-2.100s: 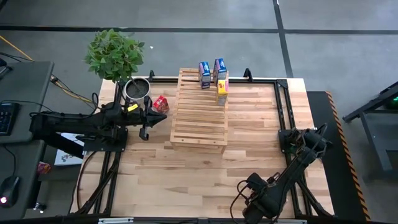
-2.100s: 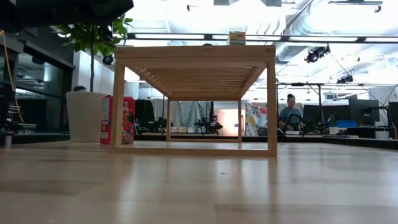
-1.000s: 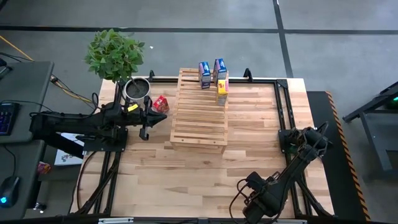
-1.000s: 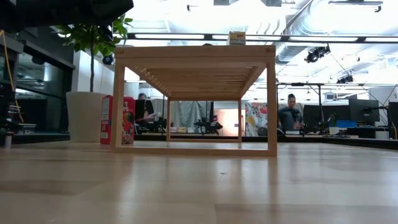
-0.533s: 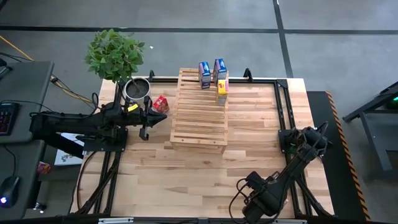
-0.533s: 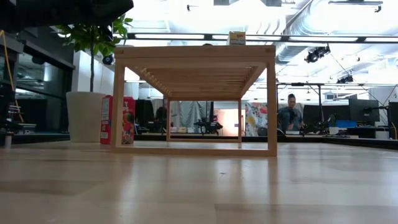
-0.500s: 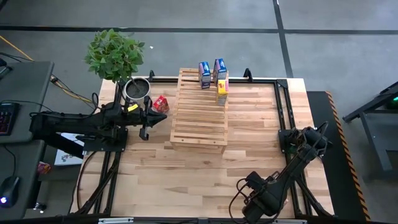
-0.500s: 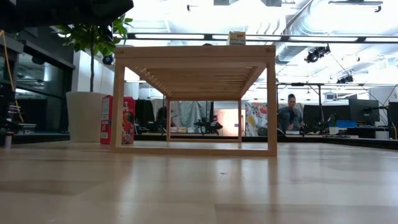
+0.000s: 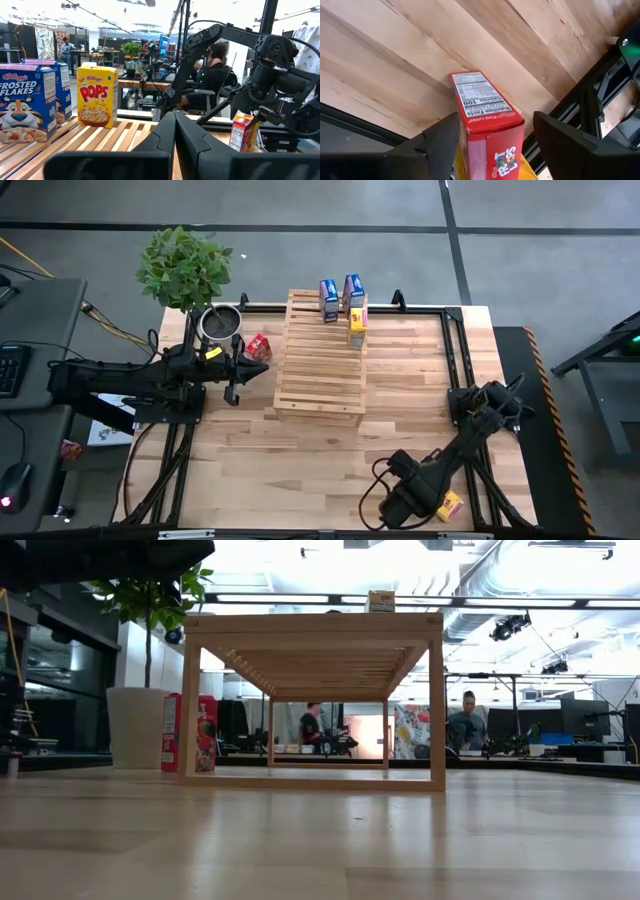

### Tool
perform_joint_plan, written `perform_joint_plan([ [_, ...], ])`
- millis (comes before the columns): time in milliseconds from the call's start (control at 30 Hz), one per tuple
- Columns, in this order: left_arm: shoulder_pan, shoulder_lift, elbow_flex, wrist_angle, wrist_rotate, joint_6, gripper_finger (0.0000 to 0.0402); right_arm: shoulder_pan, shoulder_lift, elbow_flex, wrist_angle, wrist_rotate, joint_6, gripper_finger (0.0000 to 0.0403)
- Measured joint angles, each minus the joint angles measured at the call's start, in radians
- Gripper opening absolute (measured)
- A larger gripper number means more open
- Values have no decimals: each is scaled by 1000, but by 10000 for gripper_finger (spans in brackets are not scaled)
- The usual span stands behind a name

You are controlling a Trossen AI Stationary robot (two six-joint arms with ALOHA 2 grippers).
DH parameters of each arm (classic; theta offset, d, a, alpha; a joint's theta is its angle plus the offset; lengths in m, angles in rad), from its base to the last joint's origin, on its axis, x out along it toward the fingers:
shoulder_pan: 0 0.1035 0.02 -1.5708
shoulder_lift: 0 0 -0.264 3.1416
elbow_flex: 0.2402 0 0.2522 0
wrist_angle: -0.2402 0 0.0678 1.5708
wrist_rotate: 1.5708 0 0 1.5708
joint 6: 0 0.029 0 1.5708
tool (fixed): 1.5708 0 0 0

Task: Stack cereal on shelf
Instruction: Put the bottom red cereal box on the shelf

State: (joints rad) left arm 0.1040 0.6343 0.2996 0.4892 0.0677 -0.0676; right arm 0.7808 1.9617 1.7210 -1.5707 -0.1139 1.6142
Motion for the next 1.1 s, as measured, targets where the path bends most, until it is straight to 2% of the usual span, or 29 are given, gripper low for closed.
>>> perform_joint_plan([
  [200, 0, 0, 0, -4, 0, 0, 0, -2, 0, 0, 0, -9, -3, 324],
  [333, 0, 0, 0, -4, 0, 0, 0, 7, 0, 0, 0, -33, 6, 351],
  [467, 0, 0, 0, -5, 0, 0, 0, 17, 0, 0, 0, -77, 31, 355],
  [700, 0, 0, 0, -8, 0, 0, 0, 32, 0, 0, 52, -76, 103, 355],
  [900, 0, 0, 0, -18, 0, 0, 0, 62, 0, 0, 62, -17, 161, 355],
  [1100, 0, 0, 0, -18, 0, 0, 0, 90, 0, -1, 46, -6, 212, 355],
])
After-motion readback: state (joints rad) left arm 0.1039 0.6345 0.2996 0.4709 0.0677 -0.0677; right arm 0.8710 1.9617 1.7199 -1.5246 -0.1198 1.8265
